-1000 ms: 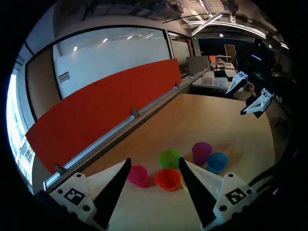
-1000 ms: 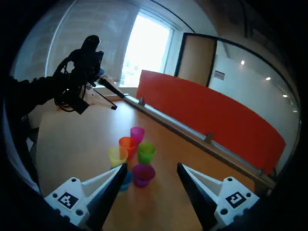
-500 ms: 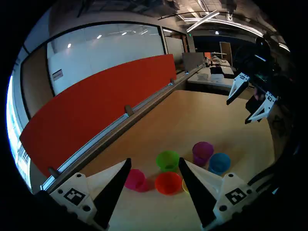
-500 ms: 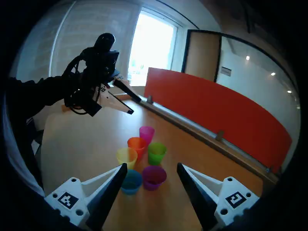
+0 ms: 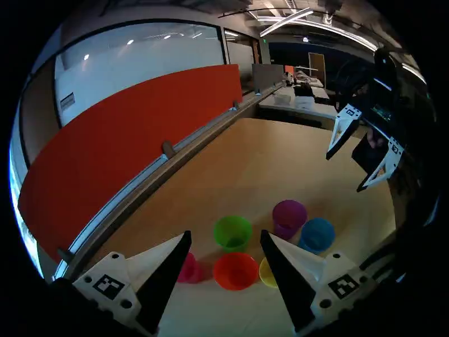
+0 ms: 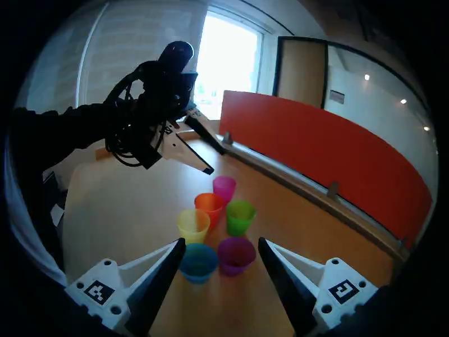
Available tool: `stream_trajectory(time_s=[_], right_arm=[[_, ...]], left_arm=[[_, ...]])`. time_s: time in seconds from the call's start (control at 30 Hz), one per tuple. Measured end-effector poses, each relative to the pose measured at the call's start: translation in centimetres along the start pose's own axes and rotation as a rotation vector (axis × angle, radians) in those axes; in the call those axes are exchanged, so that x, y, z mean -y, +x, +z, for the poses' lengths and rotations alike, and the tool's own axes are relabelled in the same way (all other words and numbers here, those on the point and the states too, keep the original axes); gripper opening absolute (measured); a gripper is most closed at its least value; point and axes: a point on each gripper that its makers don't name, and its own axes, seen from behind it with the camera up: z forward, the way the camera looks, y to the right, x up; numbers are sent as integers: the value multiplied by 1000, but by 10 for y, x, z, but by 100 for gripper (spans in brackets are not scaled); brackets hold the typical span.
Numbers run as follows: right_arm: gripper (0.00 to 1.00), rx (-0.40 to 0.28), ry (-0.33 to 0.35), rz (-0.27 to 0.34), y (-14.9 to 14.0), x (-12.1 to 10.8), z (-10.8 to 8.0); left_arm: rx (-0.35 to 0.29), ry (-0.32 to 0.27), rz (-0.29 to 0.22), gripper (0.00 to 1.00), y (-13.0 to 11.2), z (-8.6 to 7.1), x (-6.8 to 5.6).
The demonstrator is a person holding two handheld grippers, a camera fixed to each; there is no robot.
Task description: Pour water
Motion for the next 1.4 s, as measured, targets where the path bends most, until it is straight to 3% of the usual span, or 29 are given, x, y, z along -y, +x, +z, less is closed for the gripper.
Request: stream_trajectory(time_s=[0.9,1.4], right_arm=[[100,73,67,-10,-49,22,28],[100,84,91,9,-64,27,38]], left_arm=[[146,-119,53,91,-26,67,-19],[227,-131,75,91,-39,93,-21]])
